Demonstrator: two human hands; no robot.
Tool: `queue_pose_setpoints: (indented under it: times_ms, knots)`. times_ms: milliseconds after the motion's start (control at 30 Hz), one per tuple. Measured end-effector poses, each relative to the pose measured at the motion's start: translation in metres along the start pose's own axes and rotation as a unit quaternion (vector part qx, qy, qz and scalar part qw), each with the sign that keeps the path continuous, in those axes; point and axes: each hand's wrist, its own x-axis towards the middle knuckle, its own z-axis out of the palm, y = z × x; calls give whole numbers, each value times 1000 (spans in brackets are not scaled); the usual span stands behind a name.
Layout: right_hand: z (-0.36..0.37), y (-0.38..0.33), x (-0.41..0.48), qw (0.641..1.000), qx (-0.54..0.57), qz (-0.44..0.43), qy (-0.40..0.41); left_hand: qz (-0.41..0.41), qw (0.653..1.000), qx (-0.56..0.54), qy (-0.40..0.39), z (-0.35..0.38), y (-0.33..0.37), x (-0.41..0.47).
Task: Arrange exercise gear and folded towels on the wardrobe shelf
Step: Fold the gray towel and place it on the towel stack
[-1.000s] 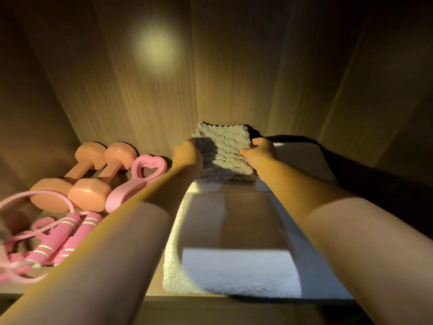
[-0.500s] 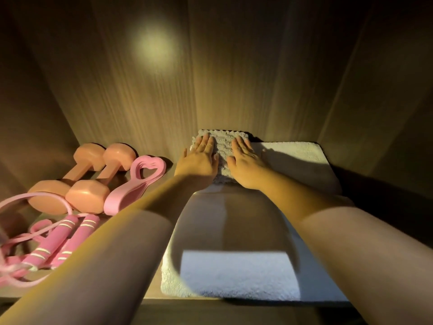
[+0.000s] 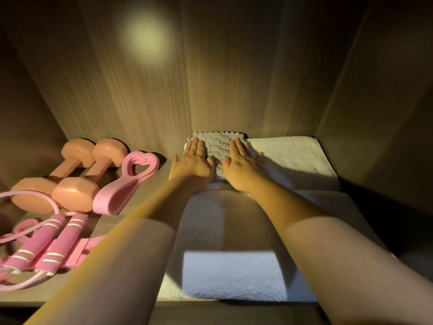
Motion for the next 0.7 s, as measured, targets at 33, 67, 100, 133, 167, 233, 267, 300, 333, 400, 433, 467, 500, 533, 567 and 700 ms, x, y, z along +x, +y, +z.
queue_pose_setpoints:
  times_ms: [33, 67, 100, 133, 167, 233, 267, 300, 333, 400, 433, 467, 500, 533, 567, 700]
  knots:
    - [0, 0, 0, 1000, 1, 4, 0, -3, 1000, -3, 0, 1, 1, 0]
    - [0, 0, -1, 1000, 0, 7, -1, -3, 1000, -6, 1, 1, 1, -1]
    - [0, 0, -1, 1000, 0, 9, -2, -2, 1000, -7, 2, 1, 0, -1]
    - [-1, 1, -1, 1000, -1, 8, -3, 1, 1000, -8, 1, 0, -1, -1]
    - [-1, 2, -1, 1000, -2, 7, -5, 5, 1000, -9, -2, -1, -3, -1]
    - [-3, 5, -1, 1000, -10, 1, -8, 15, 1000, -6, -9, -2, -8, -2]
    - [-3, 6, -1, 1000, -14, -2, -7, 20, 1000, -6, -13, -3, -10, -4]
    - [-3, 8, -1, 1000, -16, -4, -6, 24, 1000, -5, -18, -5, -12, -5]
    - [-4, 9, -1, 1000, -17, -6, -6, 27, 999, -2, -24, -6, -14, -7]
    - [-4, 10, -1, 1000, -12, -13, -10, 30, 999, 4, -37, -8, -16, -8]
    - [-5, 11, -2, 1000, -9, -18, -13, 31, 999, 7, -44, -9, -17, -8]
    - [-5, 12, -3, 1000, -7, -20, -14, 31, 998, 10, -49, -10, -17, -8]
    - [-6, 15, -4, 1000, -7, -19, -13, 29, 998, 11, -51, -11, -16, -7]
    - [-7, 17, -5, 1000, -8, -13, -11, 25, 998, 9, -53, -12, -16, -7]
    - [-7, 21, -8, 1000, -11, -3, -10, 15, 998, -2, -56, -13, -16, -6]
    - [-19, 36, -24, 999, 0, 49, -24, -80, 985, -148, -44, -17, -18, -9]
